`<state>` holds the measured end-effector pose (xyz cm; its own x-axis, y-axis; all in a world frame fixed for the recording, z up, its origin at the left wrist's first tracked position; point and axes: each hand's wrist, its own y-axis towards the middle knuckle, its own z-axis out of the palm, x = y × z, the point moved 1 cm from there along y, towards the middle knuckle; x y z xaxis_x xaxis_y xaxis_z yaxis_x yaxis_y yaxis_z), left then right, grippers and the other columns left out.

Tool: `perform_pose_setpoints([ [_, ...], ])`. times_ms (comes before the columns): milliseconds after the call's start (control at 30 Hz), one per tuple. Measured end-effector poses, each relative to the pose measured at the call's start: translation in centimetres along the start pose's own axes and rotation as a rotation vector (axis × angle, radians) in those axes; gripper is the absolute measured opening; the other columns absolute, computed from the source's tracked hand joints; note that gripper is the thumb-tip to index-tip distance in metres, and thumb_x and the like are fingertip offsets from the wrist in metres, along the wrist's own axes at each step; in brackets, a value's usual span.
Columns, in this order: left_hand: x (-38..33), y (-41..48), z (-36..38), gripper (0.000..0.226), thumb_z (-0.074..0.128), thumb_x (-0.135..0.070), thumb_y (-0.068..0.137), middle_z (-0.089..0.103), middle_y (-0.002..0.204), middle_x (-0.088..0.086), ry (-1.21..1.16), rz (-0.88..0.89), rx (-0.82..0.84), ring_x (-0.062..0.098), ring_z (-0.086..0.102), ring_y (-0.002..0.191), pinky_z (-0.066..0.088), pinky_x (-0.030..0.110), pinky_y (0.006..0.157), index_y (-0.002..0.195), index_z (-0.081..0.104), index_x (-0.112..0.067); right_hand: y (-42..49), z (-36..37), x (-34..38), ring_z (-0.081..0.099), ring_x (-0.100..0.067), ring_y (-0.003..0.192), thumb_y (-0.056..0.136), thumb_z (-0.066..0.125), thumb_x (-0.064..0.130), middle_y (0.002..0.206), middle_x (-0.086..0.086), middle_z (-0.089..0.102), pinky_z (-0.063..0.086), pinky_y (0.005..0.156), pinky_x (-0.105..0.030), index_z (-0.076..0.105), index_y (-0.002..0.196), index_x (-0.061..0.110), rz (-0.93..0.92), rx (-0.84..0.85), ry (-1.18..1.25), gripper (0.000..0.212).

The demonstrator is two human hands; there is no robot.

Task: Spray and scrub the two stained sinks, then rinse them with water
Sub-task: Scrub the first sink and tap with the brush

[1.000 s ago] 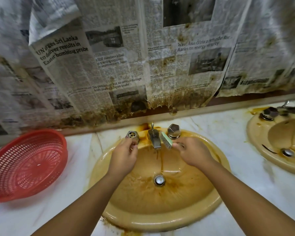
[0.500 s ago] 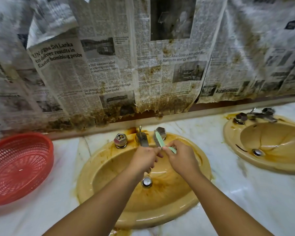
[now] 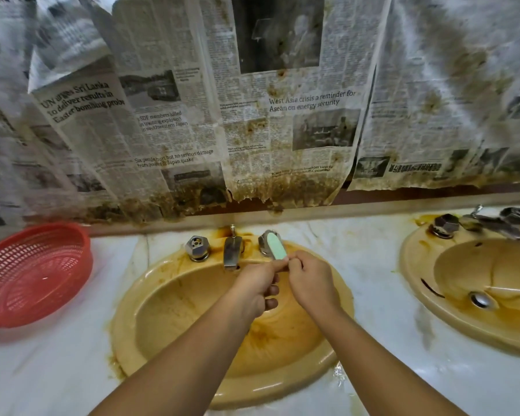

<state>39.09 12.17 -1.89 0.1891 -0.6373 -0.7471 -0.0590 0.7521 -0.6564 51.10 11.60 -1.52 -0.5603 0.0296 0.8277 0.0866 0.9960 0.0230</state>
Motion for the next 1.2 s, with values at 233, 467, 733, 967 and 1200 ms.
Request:
perform_pose_setpoints([
  [233, 0.0, 1.3, 2.9, 0.023, 0.077, -0.022, 0.089, 0.039, 0.067, -0.004, -0.131, -0.04, -0.172, 0.009, 0.03, 0.045, 0.021, 0.023, 0.042, 0.11, 0.074, -0.012, 2.6, -2.2, -2.5, 0.064, -0.012, 0.081, 0.102, 0.055, 0.023, 0.091, 0.005, 0.069, 0.054, 0.07, -0.037, 0.052, 0.125, 0.026, -0.041, 0.148, 0.075, 0.023],
  [467, -0.3, 2.4, 4.1, 0.021, 0.063, -0.018, 0.099, 0.078, 0.094, 0.01, -0.083, 0.084, -0.235, 0.018, 0.07, 0.078, 0.05, 0.034, 0.065, 0.114, 0.072, -0.006, 4.8, -2.5, -4.9, 0.064, -0.004, 0.085, 0.099, 0.063, 0.031, 0.096, 0.009, 0.072, 0.053, 0.072, -0.029, 0.054, 0.114, 0.029, -0.108, 0.281, 0.108, 0.018],
  [733, -2.2, 4.9, 0.6, 0.032, 0.052, -0.026, 0.103, 0.066, 0.077, 0.009, 0.582, 0.212, -0.556, 0.022, 0.057, 0.064, 0.044, 0.032, 0.055, 0.095, 0.07, -0.001, 11.2, -1.3, -9.2, 0.05, -0.02, 0.13, 0.105, 0.049, 0.026, 0.133, -0.001, 0.063, 0.044, 0.106, -0.038, 0.058, 0.137, 0.018, -0.361, 0.38, -0.228, 0.034],
  [967, -5.3, 6.7, 1.4, 0.026, 0.041, -0.039, 0.107, 0.061, 0.088, 0.0, 1.426, 0.477, -0.638, 0.032, 0.062, 0.087, 0.049, 0.038, 0.062, 0.124, 0.06, -0.031, 15.2, 1.6, -13.5, 0.013, -0.015, 0.158, 0.112, 0.02, 0.037, 0.172, 0.001, 0.013, 0.005, 0.128, -0.034, 0.011, 0.165, 0.021, -0.562, 0.588, -0.55, 0.057],
  [1200, -5.8, 7.9, 1.8, 0.028, 0.041, -0.036, 0.107, 0.067, 0.096, 0.008, 1.461, 0.445, -0.69, 0.036, 0.063, 0.092, 0.038, 0.036, 0.063, 0.122, 0.065, -0.032, 15.8, 2.0, -14.1, 0.013, -0.014, 0.158, 0.112, 0.021, 0.034, 0.171, 0.0, 0.016, 0.002, 0.129, -0.034, 0.012, 0.165, 0.019, -0.565, 0.569, -0.522, 0.056],
])
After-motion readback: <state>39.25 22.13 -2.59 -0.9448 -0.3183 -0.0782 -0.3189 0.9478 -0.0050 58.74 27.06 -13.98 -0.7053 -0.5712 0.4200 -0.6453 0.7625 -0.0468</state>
